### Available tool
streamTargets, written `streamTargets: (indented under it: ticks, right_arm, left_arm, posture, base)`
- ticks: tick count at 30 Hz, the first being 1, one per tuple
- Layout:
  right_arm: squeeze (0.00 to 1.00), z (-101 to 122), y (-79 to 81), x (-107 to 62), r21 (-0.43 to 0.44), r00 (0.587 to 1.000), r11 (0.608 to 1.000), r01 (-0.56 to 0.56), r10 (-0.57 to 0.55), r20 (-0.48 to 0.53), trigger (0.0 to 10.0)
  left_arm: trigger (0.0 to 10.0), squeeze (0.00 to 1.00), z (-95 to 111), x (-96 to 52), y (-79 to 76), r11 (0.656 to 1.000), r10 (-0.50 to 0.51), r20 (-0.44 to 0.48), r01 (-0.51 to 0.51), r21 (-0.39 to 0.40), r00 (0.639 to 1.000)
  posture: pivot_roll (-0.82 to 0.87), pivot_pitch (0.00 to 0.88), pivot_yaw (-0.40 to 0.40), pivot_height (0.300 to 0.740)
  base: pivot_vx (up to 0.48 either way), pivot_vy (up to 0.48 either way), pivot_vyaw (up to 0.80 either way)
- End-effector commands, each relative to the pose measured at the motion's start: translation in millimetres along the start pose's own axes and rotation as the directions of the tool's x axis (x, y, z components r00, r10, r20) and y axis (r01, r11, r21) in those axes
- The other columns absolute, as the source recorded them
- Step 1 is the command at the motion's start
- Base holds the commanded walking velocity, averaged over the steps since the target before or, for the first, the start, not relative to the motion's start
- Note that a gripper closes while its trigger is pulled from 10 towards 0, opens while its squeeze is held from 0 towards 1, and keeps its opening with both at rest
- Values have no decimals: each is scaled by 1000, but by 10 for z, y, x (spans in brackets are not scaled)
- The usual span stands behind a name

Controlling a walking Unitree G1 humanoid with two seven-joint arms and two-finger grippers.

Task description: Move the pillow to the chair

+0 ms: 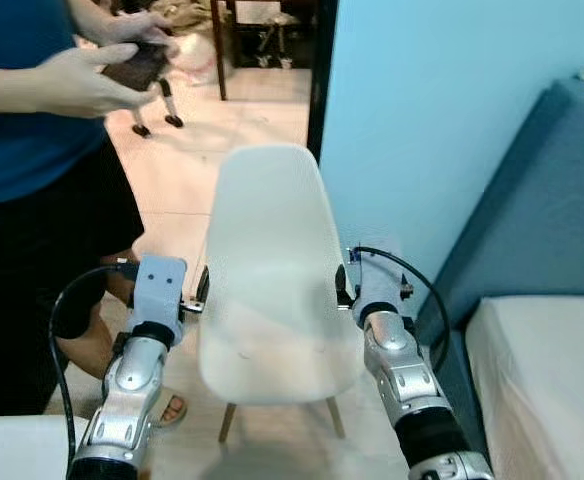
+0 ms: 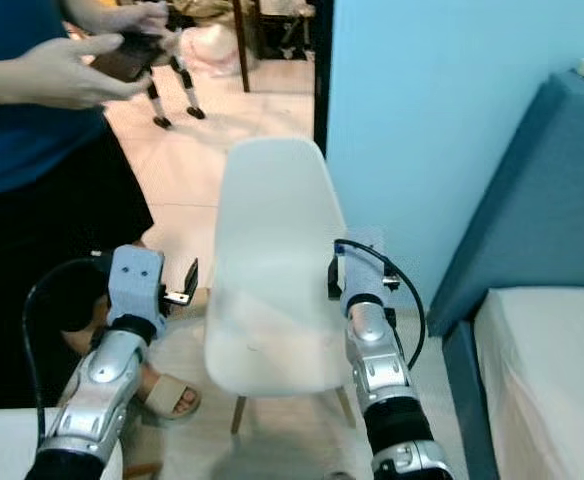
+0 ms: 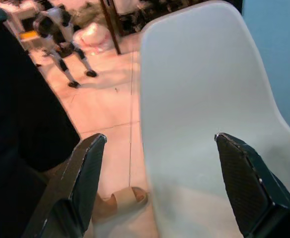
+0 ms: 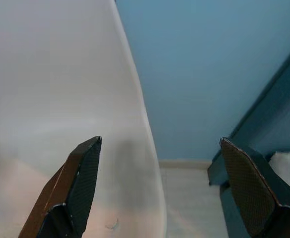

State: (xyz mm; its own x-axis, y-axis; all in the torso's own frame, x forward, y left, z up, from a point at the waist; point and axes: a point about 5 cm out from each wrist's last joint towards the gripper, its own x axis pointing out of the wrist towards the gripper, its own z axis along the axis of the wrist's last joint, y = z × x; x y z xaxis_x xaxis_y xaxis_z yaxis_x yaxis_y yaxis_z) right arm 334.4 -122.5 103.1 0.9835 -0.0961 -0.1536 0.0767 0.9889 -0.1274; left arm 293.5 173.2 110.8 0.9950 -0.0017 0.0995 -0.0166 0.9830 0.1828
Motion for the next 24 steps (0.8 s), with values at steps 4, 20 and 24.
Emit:
streamTargets:
  ticks: [4, 20, 24]
  right_arm:
    - [0, -19, 5, 12, -16, 1000, 1000, -10, 10, -8, 10000]
    - [0, -11, -87, 26, -28, 1000, 1000, -2, 2, -6, 10000]
    - [0, -11, -89, 29, -36, 1000, 999, -5, 5, -5, 10000]
  left_arm:
    - [10000, 0, 67, 7, 42, 1000, 15, 22, -15, 12, 1000]
    - [10000, 0, 85, 65, 53, 998, 45, -2, -45, -32, 999]
    - [10000, 0, 96, 78, 43, 998, 51, -3, -51, -40, 999]
  posture:
    - [85, 131, 28, 731]
    - [48, 132, 4, 731]
    - [47, 122, -2, 731]
  base:
    - [0, 0, -800]
    - [0, 0, -800]
    - [0, 0, -800]
